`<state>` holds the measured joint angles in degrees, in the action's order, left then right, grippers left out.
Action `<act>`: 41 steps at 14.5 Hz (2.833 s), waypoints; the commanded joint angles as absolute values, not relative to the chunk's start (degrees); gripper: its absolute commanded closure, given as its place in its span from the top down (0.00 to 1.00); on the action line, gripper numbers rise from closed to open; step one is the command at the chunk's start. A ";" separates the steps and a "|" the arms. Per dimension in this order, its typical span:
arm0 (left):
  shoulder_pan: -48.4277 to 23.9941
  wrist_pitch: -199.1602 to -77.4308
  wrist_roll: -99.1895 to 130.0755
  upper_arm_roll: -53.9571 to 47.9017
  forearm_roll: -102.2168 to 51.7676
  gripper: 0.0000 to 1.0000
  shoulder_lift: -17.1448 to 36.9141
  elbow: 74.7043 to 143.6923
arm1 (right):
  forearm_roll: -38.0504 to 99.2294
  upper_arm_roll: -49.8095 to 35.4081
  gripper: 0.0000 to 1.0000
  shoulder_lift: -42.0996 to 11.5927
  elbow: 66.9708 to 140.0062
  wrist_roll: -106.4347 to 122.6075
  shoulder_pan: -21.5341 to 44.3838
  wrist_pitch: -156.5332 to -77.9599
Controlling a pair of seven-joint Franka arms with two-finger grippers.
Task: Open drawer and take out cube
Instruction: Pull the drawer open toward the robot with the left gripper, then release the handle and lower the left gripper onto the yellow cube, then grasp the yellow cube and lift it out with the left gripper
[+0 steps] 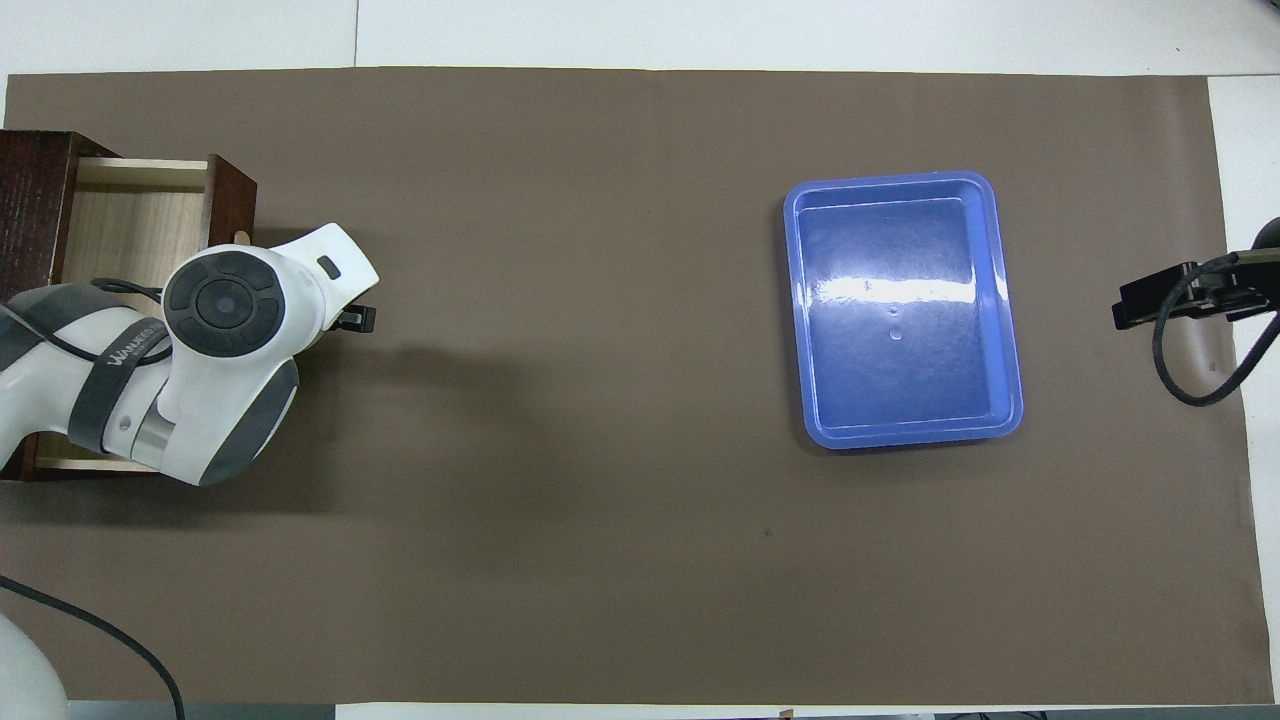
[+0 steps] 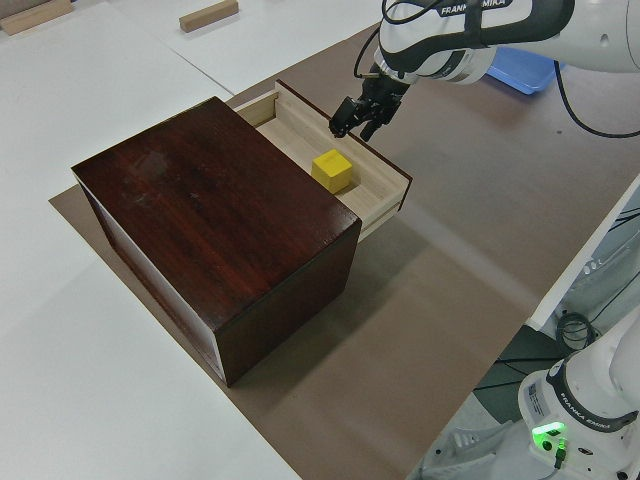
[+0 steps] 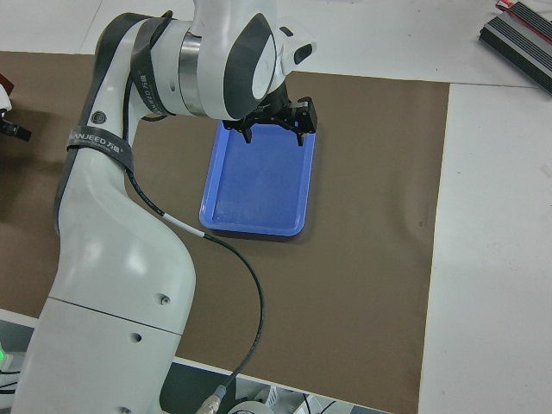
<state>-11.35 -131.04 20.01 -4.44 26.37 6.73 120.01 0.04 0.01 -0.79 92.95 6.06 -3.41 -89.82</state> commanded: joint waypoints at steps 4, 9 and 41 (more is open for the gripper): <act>-14.06 -128.59 21.18 -4.22 23.64 1.00 6.86 119.71 | -0.44 -0.79 1.00 0.09 93.78 5.19 -4.75 -88.95; -13.01 -111.14 21.18 -3.96 15.41 1.00 9.66 100.95 | -0.44 -0.79 1.00 0.09 93.78 5.27 -4.75 -88.95; 1.42 -99.88 88.84 -2.64 -0.35 0.00 3.33 95.49 | 0.26 -0.88 1.00 1.84 97.81 3.17 -4.57 -89.56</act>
<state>4.08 -107.77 85.84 -2.87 1.03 0.06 105.45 0.04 -0.06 -0.24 94.88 4.87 -3.60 -89.70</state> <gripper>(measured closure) 0.445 0.000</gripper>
